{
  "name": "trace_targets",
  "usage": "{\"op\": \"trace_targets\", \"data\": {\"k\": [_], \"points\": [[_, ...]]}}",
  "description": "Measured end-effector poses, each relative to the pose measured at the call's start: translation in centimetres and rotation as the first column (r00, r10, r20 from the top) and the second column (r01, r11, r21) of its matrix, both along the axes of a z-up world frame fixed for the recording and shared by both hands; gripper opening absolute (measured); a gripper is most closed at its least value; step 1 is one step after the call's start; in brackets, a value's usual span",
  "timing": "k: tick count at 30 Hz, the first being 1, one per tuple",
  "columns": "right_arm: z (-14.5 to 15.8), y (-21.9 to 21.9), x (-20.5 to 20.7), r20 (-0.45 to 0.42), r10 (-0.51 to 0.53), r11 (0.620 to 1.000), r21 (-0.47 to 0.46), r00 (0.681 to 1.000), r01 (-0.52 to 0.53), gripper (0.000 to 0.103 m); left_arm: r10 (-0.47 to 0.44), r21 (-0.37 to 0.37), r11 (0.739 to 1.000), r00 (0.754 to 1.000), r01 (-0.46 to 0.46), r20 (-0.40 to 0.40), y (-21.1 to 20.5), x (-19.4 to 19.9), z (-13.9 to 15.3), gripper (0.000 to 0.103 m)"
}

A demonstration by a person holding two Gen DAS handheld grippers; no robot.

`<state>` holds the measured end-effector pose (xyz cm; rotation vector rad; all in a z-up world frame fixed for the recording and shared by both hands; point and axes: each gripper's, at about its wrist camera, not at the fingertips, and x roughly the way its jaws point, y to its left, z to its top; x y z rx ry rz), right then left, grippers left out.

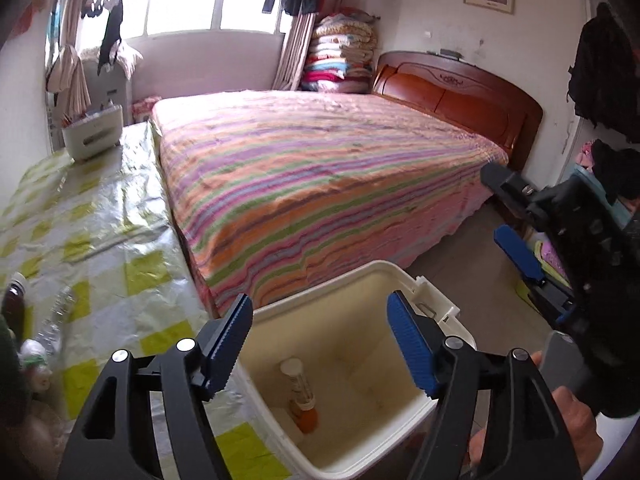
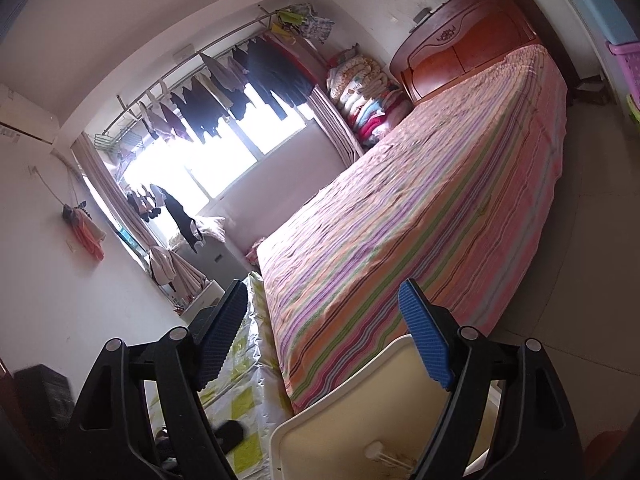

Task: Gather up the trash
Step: 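Grasp the green plush toy with the right gripper while the left tool approaches the green bag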

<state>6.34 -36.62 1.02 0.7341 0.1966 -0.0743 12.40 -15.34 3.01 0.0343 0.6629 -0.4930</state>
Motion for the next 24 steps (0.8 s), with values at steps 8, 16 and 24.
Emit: {"op": "trace_targets", "data": {"k": [8, 16, 24], "points": [[0.8, 2.6, 0.5, 0.003, 0.067, 0.996, -0.057, 0.998, -0.067, 0.081, 0.231, -0.031, 0.973, 0.952, -0.229, 0.203, 8.8, -3.8, 4.3, 0.077], [2.2, 9.7, 1.9, -0.005, 0.249, 0.953, -0.177, 0.969, -0.246, 0.085, 0.442, -0.018, 0.888, 0.84, -0.46, 0.315, 18.5, -6.1, 4.4, 0.078], [2.7, 18.7, 3.1, -0.038, 0.497, 0.835, -0.25, 0.867, -0.49, 0.09, 0.546, -0.02, 0.826, 0.792, -0.563, 0.274, 27.2, -6.9, 3.4, 0.078]]}}
